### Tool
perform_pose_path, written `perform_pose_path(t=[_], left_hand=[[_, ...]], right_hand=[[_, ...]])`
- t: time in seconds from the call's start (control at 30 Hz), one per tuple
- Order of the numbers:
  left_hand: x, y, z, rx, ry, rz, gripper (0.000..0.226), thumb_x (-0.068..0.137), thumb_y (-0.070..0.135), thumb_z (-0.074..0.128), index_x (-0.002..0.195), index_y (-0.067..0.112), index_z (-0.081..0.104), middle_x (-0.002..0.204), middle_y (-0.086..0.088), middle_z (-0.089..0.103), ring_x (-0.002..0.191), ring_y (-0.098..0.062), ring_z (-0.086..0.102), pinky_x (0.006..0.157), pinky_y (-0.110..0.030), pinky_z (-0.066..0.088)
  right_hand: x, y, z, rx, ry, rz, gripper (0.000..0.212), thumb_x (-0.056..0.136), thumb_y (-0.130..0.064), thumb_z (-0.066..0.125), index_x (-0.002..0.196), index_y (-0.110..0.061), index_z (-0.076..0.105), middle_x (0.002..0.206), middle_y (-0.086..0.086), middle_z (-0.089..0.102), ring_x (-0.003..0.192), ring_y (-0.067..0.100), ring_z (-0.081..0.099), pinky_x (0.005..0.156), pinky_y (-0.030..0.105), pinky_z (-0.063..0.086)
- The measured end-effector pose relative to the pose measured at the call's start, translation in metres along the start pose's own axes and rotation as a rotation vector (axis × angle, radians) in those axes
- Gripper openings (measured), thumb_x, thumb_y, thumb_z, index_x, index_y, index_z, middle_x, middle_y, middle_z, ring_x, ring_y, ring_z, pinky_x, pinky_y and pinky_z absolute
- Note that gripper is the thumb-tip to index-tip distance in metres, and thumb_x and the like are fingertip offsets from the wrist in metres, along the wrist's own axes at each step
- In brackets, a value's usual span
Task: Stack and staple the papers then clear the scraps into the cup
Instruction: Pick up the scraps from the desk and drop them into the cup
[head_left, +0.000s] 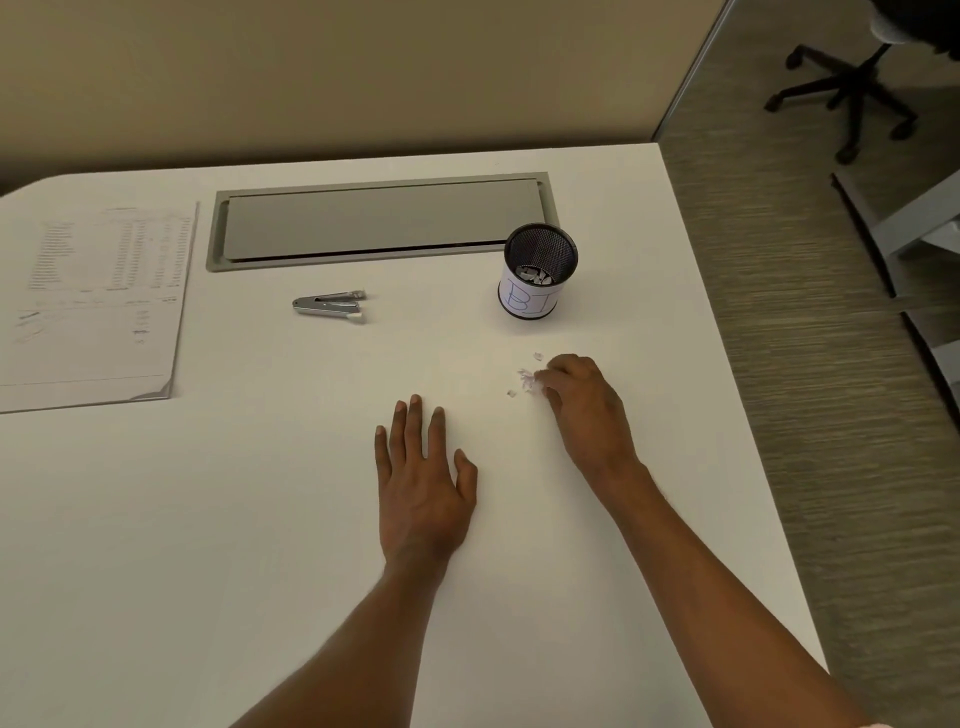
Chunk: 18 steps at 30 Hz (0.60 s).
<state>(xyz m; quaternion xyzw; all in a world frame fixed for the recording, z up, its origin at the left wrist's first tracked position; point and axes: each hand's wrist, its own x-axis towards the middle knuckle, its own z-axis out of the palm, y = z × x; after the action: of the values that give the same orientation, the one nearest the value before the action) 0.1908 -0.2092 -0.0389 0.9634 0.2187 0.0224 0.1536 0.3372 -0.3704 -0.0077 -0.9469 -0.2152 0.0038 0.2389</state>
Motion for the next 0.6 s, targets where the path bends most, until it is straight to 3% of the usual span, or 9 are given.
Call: perform_pose_path(t=[0.07,0.17,0.4,0.6], left_hand=[[0.001,0.000,0.000,-0.002,-0.004,-0.002,0.062,0.105,0.038,0.038,0.161,0.012,0.037,0.176,-0.012,0.022,0.166,-0.028,0.013,0.134,-0.052,0.014],[0.000,0.000,0.001,-0.008,-0.004,-0.003,0.062,0.105,0.038,0.038,0.161,0.012,0.037,0.176,-0.012,0.023,0.166,-0.028,0.013,0.134,-0.053,0.015],[-0.002,0.000,0.001,-0.023,-0.005,-0.005,0.061,0.105,0.038,0.038,0.161,0.013,0.038,0.176,-0.011,0.023,0.166,-0.027,0.013,0.134,-0.052,0.014],[-0.005,-0.001,0.002,-0.038,-0.005,-0.016,0.061,0.103,0.039,0.038,0.159,0.014,0.040,0.175,-0.008,0.026,0.166,-0.025,0.014,0.134,-0.051,0.015]], right_hand=[[0.000,0.006,0.002,-0.021,0.019,0.019,0.011,0.087,0.005,0.068,0.089,-0.005,0.073,0.095,0.007,0.067,0.092,0.027,0.064,0.067,0.043,0.059],[0.001,0.013,0.000,0.030,0.041,0.045,0.015,0.085,0.009,0.067,0.087,-0.003,0.074,0.089,0.010,0.069,0.084,0.030,0.066,0.070,0.044,0.058],[0.015,0.005,-0.037,0.583,0.108,0.425,0.012,0.086,-0.002,0.078,0.094,-0.010,0.082,0.091,0.003,0.080,0.084,0.015,0.076,0.084,0.026,0.060],[0.058,-0.023,-0.082,0.755,0.234,0.359,0.013,0.086,-0.003,0.078,0.097,-0.009,0.082,0.088,0.007,0.080,0.074,0.009,0.071,0.076,0.017,0.057]])
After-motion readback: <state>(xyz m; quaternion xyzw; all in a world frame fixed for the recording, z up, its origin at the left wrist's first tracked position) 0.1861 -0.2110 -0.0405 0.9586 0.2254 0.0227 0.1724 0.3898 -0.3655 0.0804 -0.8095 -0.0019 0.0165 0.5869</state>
